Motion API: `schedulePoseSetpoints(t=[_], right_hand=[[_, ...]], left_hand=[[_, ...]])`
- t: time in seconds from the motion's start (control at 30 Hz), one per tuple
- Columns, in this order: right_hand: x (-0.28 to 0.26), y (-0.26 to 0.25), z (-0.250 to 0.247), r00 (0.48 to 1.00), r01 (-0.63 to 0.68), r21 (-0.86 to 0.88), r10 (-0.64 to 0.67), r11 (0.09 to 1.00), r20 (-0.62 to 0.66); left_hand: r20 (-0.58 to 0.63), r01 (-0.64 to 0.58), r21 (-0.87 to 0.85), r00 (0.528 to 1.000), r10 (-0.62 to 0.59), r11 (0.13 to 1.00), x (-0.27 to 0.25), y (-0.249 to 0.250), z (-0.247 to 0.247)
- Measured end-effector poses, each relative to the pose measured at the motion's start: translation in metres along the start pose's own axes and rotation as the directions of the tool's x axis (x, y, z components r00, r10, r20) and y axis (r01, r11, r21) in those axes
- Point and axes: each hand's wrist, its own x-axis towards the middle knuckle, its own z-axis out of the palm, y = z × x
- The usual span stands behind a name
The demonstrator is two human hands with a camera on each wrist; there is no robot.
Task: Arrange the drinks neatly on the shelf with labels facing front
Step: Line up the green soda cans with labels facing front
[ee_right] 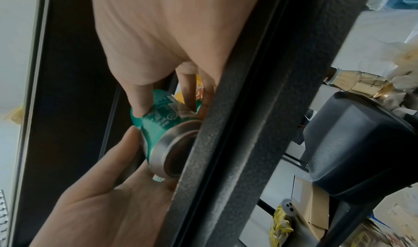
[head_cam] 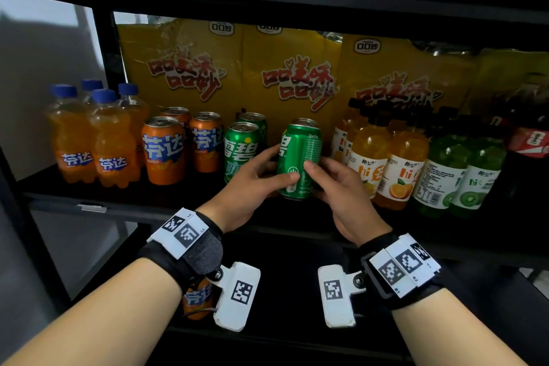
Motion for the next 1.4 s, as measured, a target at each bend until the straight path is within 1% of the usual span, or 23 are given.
schedulePoseSetpoints(t=[0.17, 0.3, 0.37, 0.43, 0.5, 0.57, 0.67, 0.77, 0.83, 0.97, 1.07, 1.17, 1.27, 1.4], right_hand=[[0.0048, 0.0042, -0.0006, 0.994, -0.001, 0.023, 0.003, 1.0, -0.112], [0.0066, 0.0053, -0.0007, 0.99, 0.009, 0.0, -0.009, 1.0, -0.138], [0.0058, 0.0049, -0.0003, 0.991, 0.026, -0.033, -0.03, 0.999, -0.127], [0.005, 0.0051, -0.0007, 0.995, 0.043, -0.051, -0.047, 0.998, -0.089], [0.0037, 0.0052, -0.0012, 0.998, 0.048, -0.032, -0.049, 0.998, -0.034], [0.0034, 0.0046, -0.0009, 0.999, 0.033, 0.002, -0.033, 0.999, -0.013], [0.0045, 0.0047, -0.0018, 0.998, 0.03, 0.03, -0.029, 0.999, -0.055], [0.0059, 0.0062, -0.0032, 0.996, 0.036, 0.036, -0.033, 0.999, -0.086], [0.0058, 0.0066, -0.0032, 0.995, 0.028, 0.021, -0.026, 0.999, -0.093], [0.0052, 0.0066, -0.0024, 0.997, 0.032, 0.012, -0.031, 0.999, -0.077], [0.0035, 0.0052, -0.0012, 0.998, 0.047, 0.012, -0.046, 0.999, -0.03], [0.0037, 0.0057, -0.002, 0.999, 0.043, 0.005, -0.043, 0.999, 0.002], [0.0048, 0.0061, -0.0022, 0.998, 0.039, 0.008, -0.039, 0.999, -0.039], [0.0056, 0.0062, -0.0023, 0.997, 0.022, -0.007, -0.022, 1.0, -0.08]], left_hand=[[0.027, 0.063, -0.036, 0.998, -0.062, 0.997, 0.0014, 0.0024, -0.0038], [0.053, 0.04, -0.029, 0.998, -0.038, 0.999, 0.0018, -0.0006, -0.0056], [0.036, 0.022, -0.034, 0.999, -0.021, 0.999, 0.0022, -0.0023, -0.0055], [0.019, 0.008, -0.024, 1.0, -0.007, 1.0, 0.0019, -0.0032, -0.0048], [0.026, -0.003, 0.012, 1.0, 0.003, 1.0, 0.0009, -0.0032, -0.0035], [0.043, -0.014, 0.048, 0.999, 0.012, 0.999, -0.0007, -0.0024, -0.0021], [0.011, -0.002, 0.064, 1.0, 0.001, 0.998, -0.0014, 0.0006, -0.0007], [-0.022, 0.051, 0.003, 0.998, -0.051, 0.999, 0.0012, 0.0019, -0.0008], [-0.023, 0.071, -0.034, 0.997, -0.072, 0.997, 0.0019, 0.0011, -0.0013], [-0.027, 0.033, -0.011, 0.999, -0.034, 0.999, 0.0005, -0.0009, -0.0018], [-0.056, 0.003, 0.01, 0.998, -0.002, 1.0, -0.0003, -0.0018, -0.0017], [-0.056, -0.007, 0.063, 0.998, 0.011, 0.998, -0.0016, -0.0029, 0.0008], [-0.054, 0.002, 0.069, 0.999, 0.001, 0.998, -0.0014, -0.0021, 0.0021], [-0.05, 0.043, 0.022, 0.998, -0.042, 0.999, 0.0004, -0.0008, 0.0014]])
